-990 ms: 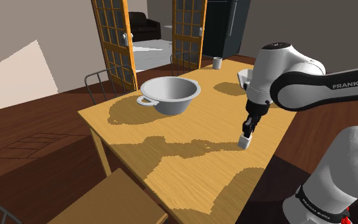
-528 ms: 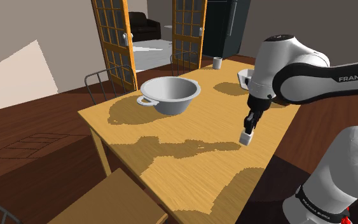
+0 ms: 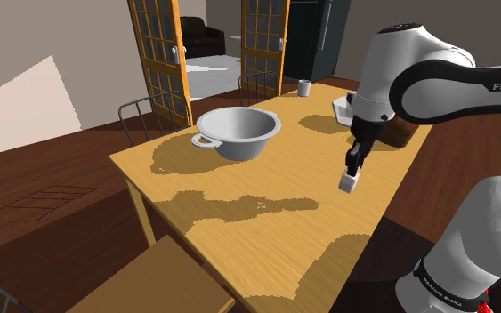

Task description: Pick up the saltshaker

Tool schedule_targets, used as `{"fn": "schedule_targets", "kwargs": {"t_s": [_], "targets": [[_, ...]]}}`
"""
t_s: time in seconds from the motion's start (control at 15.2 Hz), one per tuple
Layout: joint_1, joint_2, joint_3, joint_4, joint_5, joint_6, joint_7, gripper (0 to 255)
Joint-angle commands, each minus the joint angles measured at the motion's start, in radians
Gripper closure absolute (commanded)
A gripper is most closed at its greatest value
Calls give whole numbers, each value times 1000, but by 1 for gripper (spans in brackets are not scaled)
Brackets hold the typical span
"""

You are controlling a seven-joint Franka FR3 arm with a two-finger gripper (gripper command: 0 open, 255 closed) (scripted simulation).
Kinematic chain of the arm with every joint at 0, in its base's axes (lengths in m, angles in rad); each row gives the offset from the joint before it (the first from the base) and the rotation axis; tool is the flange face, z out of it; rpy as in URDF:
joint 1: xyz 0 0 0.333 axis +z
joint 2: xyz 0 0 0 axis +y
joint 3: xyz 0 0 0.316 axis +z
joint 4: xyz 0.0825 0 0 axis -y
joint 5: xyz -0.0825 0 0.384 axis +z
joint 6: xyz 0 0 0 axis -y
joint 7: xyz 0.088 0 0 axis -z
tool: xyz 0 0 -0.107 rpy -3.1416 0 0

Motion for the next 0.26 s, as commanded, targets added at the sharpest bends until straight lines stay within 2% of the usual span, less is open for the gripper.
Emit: {"fn": "schedule_targets", "kwargs": {"t_s": [0.0, 0.2], "targets": [[-2, 0, -2, 27, -1, -27, -5, 255], [-2, -1, -3, 42, -1, -43, -6, 255]]}}
